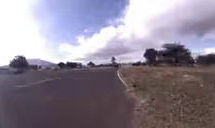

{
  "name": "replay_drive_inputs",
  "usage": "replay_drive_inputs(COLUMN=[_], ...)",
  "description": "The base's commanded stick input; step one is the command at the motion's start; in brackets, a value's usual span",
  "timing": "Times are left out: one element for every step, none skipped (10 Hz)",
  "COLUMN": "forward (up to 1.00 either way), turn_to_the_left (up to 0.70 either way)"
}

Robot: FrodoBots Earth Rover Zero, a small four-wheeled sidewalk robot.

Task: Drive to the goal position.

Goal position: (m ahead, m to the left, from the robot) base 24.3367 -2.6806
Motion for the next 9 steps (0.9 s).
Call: replay_drive_inputs(forward=[0.87,0.87,0.87,0.87,0.87,0.87,0.90,0.89,0.87], turn_to_the_left=[0.00,0.00,0.00,0.00,0.00,0.00,0.00,0.00,0.00])
